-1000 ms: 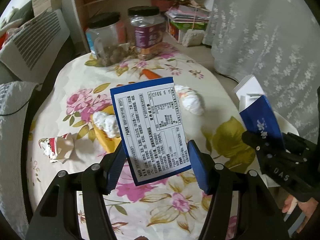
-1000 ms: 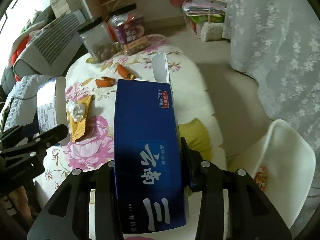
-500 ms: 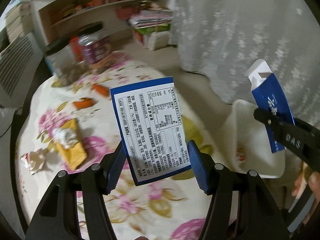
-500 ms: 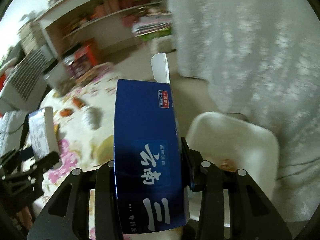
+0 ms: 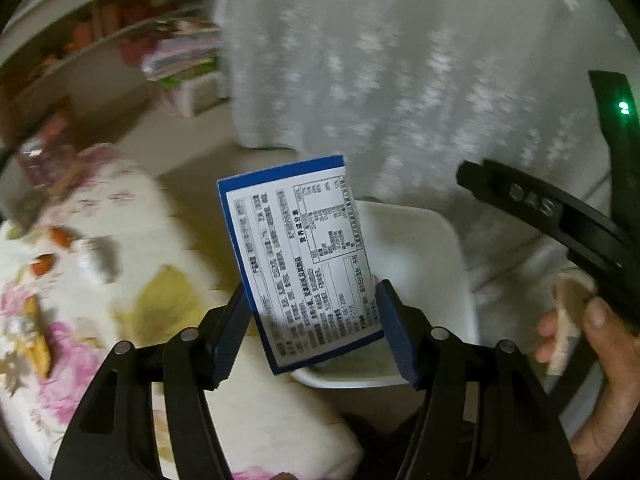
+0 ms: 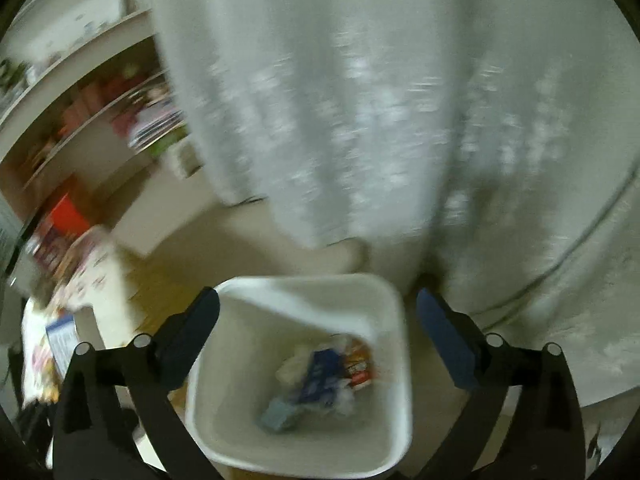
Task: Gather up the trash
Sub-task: 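Open the left gripper over the white bin to drop the label box, then move both grippers back over the table toward the remaining trash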
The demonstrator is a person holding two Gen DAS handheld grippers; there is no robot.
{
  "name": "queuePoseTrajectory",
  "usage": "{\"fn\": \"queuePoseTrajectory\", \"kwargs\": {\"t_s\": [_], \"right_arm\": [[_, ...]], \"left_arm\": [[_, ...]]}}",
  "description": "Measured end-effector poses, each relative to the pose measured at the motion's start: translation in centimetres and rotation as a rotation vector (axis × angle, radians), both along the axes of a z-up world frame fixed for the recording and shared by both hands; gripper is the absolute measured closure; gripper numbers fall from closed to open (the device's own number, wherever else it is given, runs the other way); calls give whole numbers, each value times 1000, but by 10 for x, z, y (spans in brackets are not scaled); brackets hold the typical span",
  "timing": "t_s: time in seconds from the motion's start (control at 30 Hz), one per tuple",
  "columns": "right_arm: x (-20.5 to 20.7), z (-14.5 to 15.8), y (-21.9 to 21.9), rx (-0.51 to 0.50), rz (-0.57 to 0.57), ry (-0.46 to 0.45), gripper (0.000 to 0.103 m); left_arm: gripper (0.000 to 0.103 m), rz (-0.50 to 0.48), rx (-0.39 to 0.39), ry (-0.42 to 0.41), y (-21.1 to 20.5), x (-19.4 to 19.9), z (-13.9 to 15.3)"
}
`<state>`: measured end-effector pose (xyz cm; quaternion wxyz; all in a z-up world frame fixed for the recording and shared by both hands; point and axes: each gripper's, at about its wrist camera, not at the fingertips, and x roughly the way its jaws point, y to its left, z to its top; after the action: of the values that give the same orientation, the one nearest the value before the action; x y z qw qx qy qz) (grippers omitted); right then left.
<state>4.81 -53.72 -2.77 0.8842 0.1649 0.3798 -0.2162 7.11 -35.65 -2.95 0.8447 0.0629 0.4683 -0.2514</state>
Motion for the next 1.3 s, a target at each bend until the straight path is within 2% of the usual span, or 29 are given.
{"fn": "queuePoseTrajectory", "kwargs": {"t_s": [0.13,0.17,0.23,0.33,0.5,0.63,0.8,0.93,1.1,1.3], "right_arm": [[-6,-8,-41,112,-117,-5,7],[-8,-7,-46,125,-138,-21,7],[-6,-2,-50,169,-158,-62,7],[10,1,-30,188,-121,-64,7],[49,22,34,143,-70,-172,7],[97,21,99,110,48,-158,7],[153,19,188,35,198,-138,7],[181,20,251,-26,317,-135,7],[191,17,297,21,401,-120,7],[198,7,339,26,474,-84,7]], "left_arm": [[35,-43,-28,87,-24,3,-14],[31,-44,-29,95,-26,5,-16],[30,-33,-26,77,-22,7,-13],[29,12,2,-5,-2,17,2],[25,186,82,-172,67,52,37],[23,349,151,-259,142,90,60],[23,517,184,-250,237,134,69],[23,628,162,-219,300,152,67],[23,689,174,-180,339,158,54],[23,733,205,-156,369,150,43]]}}
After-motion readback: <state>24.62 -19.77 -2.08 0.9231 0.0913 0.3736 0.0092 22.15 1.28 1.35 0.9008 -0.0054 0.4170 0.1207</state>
